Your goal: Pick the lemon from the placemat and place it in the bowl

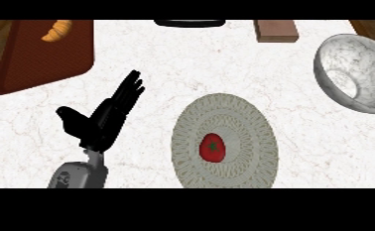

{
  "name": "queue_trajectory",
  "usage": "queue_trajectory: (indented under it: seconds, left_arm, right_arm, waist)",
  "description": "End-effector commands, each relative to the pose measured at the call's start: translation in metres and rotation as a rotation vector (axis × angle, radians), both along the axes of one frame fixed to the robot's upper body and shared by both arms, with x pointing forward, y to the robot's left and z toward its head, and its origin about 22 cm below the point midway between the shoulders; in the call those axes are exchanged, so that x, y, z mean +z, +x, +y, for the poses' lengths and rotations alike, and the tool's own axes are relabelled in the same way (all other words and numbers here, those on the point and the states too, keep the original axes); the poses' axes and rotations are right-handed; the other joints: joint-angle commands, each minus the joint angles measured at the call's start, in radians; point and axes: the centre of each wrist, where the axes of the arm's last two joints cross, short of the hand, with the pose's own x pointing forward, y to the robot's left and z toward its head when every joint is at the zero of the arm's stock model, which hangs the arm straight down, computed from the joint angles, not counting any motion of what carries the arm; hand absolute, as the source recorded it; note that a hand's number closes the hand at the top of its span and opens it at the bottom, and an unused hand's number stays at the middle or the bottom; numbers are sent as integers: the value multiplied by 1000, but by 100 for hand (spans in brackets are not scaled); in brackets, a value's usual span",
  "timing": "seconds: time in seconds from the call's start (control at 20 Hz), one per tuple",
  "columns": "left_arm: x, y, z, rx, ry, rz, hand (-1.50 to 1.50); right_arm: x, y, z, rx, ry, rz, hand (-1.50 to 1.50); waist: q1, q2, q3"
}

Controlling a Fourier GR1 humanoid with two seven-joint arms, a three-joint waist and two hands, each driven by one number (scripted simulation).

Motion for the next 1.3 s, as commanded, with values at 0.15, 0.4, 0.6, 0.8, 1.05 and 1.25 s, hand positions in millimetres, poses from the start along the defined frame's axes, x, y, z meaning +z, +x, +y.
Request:
queue_trajectory:
  seconds: [0.15, 0.4, 0.6, 0.8, 1.05, 1.25]
  left_arm:
    - [-7, -5, 6, 5, -2, -13, 0]
    - [7, 5, -8, -1, -5, 2, 0]
    - [2, 5, -2, -6, 12, 10, 0]
    - [9, 6, -5, -28, 7, -5, 0]
    - [6, 3, -1, -39, -7, -22, 0]
    - [-10, -7, 1, -30, -5, -6, 0]
  right_arm:
    - [-14, 70, -14, -9, 6, -16, 150]
    - [-47, 109, -12, -60, -111, -31, 150]
    - [-85, 140, -20, -69, -137, -6, 150]
    - [-105, 155, -17, -182, -156, 209, 150]
    - [-124, 172, -28, -210, -6, 241, -150]
    - [-129, 171, -37, -111, 171, 182, -150]
  waist:
    - [7, 1, 1]
    - [12, 3, 1]
    - [24, 7, 2]
    - [28, 8, 1]
    - [48, 16, 3]
    - [31, 11, 3]
